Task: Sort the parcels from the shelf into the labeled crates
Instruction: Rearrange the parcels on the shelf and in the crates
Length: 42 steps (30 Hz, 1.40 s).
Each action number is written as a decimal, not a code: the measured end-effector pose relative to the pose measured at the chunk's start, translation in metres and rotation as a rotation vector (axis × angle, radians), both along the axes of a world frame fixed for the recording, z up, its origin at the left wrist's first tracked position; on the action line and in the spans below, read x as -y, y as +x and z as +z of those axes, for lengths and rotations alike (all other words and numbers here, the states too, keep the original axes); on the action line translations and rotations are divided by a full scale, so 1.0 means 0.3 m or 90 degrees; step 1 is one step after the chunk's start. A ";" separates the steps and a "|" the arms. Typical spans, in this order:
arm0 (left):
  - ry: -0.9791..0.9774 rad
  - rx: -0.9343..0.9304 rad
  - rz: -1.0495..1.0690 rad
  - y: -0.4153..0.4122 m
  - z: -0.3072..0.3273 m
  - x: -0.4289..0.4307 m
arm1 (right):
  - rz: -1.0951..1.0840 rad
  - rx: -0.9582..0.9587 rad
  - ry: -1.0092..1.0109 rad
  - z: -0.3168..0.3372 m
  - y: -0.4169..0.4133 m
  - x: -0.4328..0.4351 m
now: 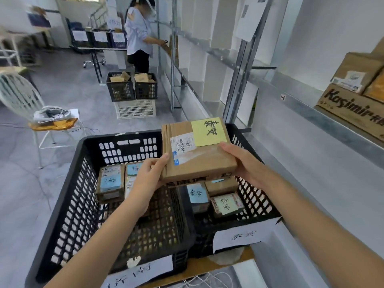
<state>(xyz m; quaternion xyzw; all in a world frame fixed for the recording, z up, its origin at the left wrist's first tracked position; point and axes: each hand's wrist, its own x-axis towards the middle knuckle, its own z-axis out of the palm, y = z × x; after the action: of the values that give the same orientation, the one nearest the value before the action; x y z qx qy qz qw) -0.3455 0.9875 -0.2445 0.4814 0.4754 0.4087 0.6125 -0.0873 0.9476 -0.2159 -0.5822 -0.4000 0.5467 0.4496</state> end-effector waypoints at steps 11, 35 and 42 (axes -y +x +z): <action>0.025 -0.121 0.002 0.228 -0.091 -0.095 | 0.107 0.000 -0.187 -0.247 0.391 0.009; 0.043 -0.170 0.096 0.255 -0.098 -0.120 | 0.196 0.025 -0.511 -0.524 0.407 -0.030; 0.061 -0.168 0.075 0.285 -0.131 -0.098 | 0.212 0.057 -0.508 -0.572 0.322 -0.056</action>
<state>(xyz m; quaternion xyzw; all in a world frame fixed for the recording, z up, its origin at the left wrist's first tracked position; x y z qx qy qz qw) -0.2600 1.0169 -0.2837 0.5310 0.5591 0.3993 0.4960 0.0092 0.9644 -0.3876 -0.6609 -0.2654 0.6977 0.0770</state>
